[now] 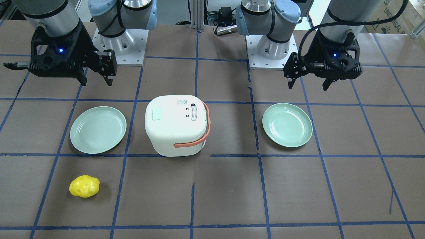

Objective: Press rice cooker button
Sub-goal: 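Move the right gripper over the rice cooker's green lid button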

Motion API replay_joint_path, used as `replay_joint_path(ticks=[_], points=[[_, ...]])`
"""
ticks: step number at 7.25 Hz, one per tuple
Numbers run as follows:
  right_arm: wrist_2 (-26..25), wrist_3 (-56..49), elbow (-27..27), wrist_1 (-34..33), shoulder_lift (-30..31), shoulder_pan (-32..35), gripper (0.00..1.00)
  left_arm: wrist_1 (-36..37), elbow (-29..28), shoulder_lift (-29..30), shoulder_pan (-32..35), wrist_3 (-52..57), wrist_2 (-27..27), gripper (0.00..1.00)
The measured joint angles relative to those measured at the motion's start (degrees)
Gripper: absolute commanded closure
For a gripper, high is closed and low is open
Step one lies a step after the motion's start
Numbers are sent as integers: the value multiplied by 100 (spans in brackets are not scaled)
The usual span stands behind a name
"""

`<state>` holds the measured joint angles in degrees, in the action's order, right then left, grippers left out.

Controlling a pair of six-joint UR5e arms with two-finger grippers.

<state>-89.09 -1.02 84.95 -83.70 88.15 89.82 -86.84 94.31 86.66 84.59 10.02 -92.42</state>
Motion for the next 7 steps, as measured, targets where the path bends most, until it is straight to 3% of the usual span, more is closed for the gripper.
replay_joint_path(ticks=[5,7], points=[[85,280,-72,220,22,52,93,0,0,0,1,0,-3,0],[320,589,-7,67,-15,386,93,0,0,0,1,0,2,0]])
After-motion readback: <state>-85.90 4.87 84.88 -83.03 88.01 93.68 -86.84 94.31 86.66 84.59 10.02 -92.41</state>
